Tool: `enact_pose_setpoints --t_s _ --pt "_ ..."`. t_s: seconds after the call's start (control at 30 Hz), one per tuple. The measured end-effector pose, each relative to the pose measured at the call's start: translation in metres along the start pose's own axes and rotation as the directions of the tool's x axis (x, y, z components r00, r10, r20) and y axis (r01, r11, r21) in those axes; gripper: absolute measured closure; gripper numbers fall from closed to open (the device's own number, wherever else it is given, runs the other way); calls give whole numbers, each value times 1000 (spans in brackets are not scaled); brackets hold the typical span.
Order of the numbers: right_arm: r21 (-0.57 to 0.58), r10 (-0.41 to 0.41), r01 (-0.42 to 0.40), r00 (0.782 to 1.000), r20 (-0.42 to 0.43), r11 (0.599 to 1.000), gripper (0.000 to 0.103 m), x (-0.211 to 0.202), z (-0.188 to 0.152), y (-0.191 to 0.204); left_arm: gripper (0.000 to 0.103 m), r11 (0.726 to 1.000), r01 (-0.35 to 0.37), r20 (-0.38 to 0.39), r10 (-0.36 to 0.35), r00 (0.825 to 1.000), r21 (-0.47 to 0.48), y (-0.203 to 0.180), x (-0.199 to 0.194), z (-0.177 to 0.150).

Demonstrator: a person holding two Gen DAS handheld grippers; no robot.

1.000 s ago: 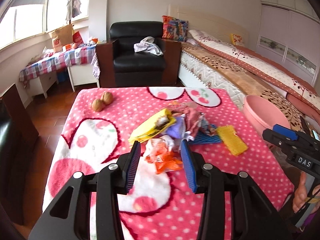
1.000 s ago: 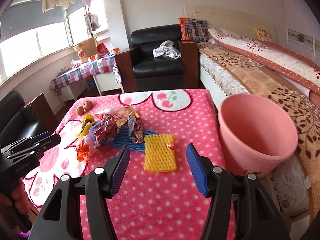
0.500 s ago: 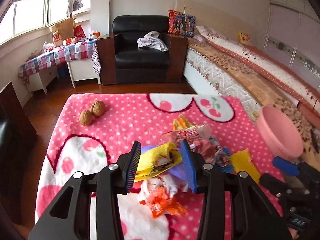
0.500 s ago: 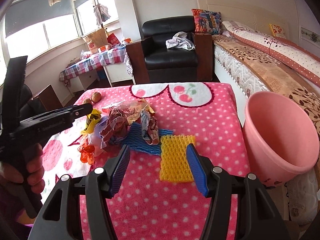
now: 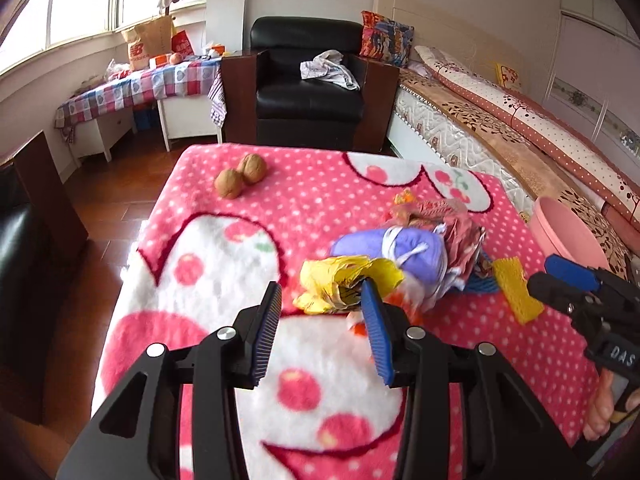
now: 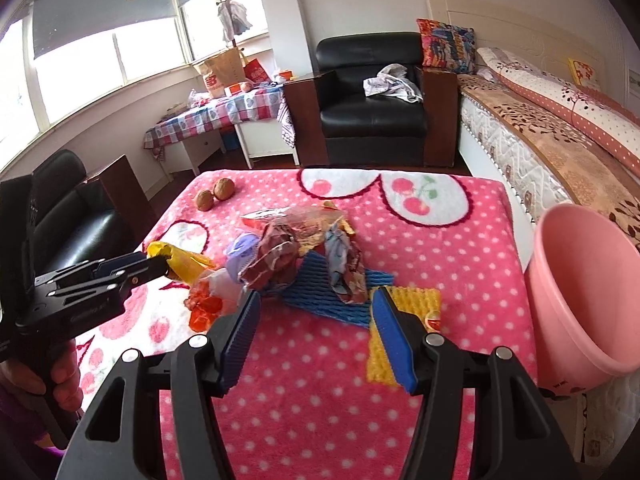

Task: Collect trash
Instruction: 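Grasp the yellow wrapper with the left tool while the right tool grasps the orange plastic bag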

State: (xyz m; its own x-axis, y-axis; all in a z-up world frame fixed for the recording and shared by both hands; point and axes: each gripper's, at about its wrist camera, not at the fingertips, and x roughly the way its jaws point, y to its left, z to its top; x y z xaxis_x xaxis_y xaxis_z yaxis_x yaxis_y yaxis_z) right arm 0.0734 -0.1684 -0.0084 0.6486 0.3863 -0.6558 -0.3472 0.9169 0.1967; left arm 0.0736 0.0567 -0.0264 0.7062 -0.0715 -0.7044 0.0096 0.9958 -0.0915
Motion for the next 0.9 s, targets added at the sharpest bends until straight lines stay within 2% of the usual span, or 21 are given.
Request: enact_pose_setpoints --t_s 0.2,0.37,0.5,0.63,0.73,0.9 --pt "-18 19 -20 1000 -20 1000 45 7 -1 14 61 999 31 -61 -30 998 21 11 -7 -23" --pt "-20 41 -42 998 -38 999 45 12 0 21 61 997 83 -56 -83 995 2 20 -19 -28" --pt "4 117 -117 989 -90 993 45 20 -5 30 61 982 166 -24 -169 985 -92 37 -31 -25" --pt "8 200 -201 970 -136 980 48 30 -10 45 61 962 202 -23 -209 978 -183 44 -28 -15" --pt "-20 198 -204 966 -165 979 51 41 -9 59 61 969 177 -60 -190 980 -171 33 -15 -13" --pt "-40 159 -171 965 -209 984 60 59 -10 67 63 981 137 -168 -159 973 -135 13 12 -19"
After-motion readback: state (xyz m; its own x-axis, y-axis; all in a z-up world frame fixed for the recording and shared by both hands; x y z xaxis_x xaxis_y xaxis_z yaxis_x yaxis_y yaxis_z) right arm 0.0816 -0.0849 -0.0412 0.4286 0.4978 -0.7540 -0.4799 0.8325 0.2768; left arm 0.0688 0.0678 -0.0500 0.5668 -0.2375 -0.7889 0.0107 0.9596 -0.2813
